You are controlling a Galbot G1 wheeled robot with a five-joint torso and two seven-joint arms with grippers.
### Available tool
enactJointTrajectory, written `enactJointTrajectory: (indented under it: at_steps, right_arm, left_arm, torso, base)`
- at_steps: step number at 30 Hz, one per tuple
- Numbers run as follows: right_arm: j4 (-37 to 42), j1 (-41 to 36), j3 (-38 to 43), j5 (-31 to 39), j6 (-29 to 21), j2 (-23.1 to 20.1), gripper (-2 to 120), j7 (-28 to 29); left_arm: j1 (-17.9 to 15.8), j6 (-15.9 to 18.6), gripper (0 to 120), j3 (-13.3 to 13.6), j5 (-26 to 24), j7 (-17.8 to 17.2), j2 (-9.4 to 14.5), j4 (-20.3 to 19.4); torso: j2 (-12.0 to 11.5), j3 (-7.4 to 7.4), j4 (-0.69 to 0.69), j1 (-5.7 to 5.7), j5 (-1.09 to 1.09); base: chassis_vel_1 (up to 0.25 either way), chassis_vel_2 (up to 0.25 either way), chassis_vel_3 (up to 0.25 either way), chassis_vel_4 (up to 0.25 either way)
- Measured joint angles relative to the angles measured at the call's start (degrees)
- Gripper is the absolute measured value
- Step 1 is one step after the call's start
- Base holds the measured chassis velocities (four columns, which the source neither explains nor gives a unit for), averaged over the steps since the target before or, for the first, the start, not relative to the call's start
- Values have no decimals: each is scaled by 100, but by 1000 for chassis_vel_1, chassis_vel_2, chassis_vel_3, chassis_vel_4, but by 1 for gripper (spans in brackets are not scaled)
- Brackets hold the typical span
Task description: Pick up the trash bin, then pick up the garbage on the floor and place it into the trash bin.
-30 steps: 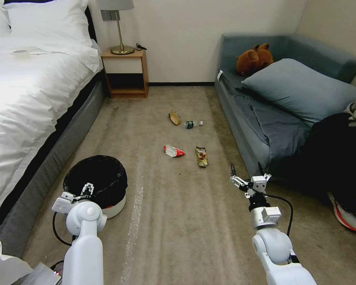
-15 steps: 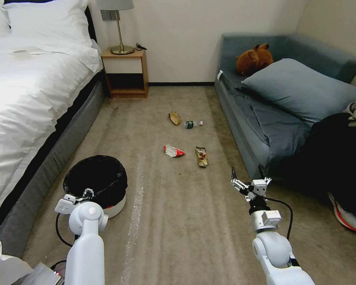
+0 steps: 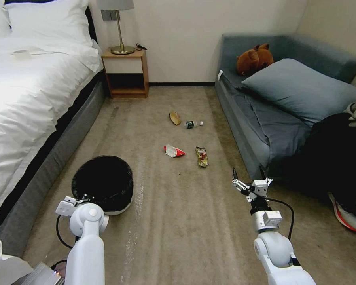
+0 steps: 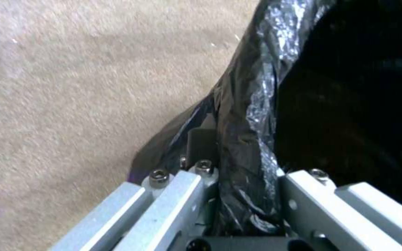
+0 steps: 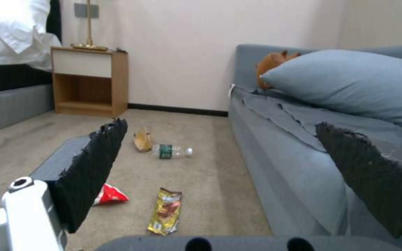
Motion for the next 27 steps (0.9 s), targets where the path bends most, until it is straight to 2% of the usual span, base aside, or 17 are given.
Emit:
enactJointTrajectory:
  at_steps: [10, 14, 15, 16, 17, 18, 19, 20, 21, 22, 24, 25, 27]
  right_arm:
    - [-33, 32, -46, -103, 161, -18, 100, -160]
    - [255, -12, -292, 493, -40, -68, 100, -96]
    - [205, 55, -366, 585, 122, -45, 100, -87]
    - [205, 55, -366, 585, 122, -45, 100, -87]
    - [87, 107, -427, 530, 406, -15, 100, -100]
    - [84, 85, -479, 534, 483, 5, 100, -112]
    - [84, 85, -479, 534, 483, 5, 100, -112]
    - [87, 67, -492, 517, 516, 20, 100, -139]
    - [87, 49, -492, 464, 587, 48, 100, -203]
    - [87, 49, -492, 464, 587, 48, 100, -203]
    - [98, -14, -460, 320, 707, 111, 100, -360]
    - [98, -14, -460, 320, 707, 111, 100, -360]
    - [183, -67, -441, 229, 755, 161, 100, -379]
  left_arm:
    - [190, 200, 1, 57, 221, 37, 41, -305]
    - [279, 428, 1, 46, 544, -23, 115, -442]
    - [338, 708, 1, 46, 707, -11, 144, -586]
    - [338, 708, 1, 46, 707, -11, 144, -586]
    - [452, 1163, 1, 77, 884, 114, 179, -850]
    - [526, 1531, 1, 94, 1012, 284, 201, -1042]
    - [526, 1531, 1, 94, 1012, 284, 201, -1042]
    - [569, 1728, 1, 95, 1145, 441, 201, -1151]
    - [628, 1979, 1, 70, 1395, 761, 183, -1307]
    - [628, 1979, 1, 70, 1395, 761, 183, -1307]
    - [797, 2316, 1, 105, 1828, 1499, 249, -1615]
    - [797, 2316, 1, 105, 1828, 1499, 249, -1615]
    - [908, 2492, 1, 143, 2092, 1901, 329, -1863]
  torso:
    - [0, 0, 0, 0, -1]
    - [0, 0, 1, 0, -3]
    - [0, 0, 1, 0, 0]
    - [0, 0, 1, 0, 0]
    - [0, 0, 2, 0, -1]
    - [0, -1, 1, 0, 0]
    - [0, -1, 1, 0, 0]
    - [0, -1, 1, 0, -1]
    - [0, -1, 0, 0, -1]
    - [0, -1, 0, 0, -1]
    - [0, 0, 1, 0, -1]
    - [0, 0, 1, 0, -1]
    - [0, -1, 0, 0, -2]
  base:
    - [0, 0, 0, 0]
    - [0, 0, 0, 0]
    - [0, 0, 0, 0]
    - [0, 0, 0, 0]
    - [0, 0, 0, 0]
    - [0, 0, 0, 0]
    - [0, 0, 0, 0]
    - [0, 0, 0, 0]
    - [0, 0, 0, 0]
    - [0, 0, 0, 0]
    - [0, 0, 0, 0]
    - [0, 0, 0, 0]
    - [0, 0, 0, 0]
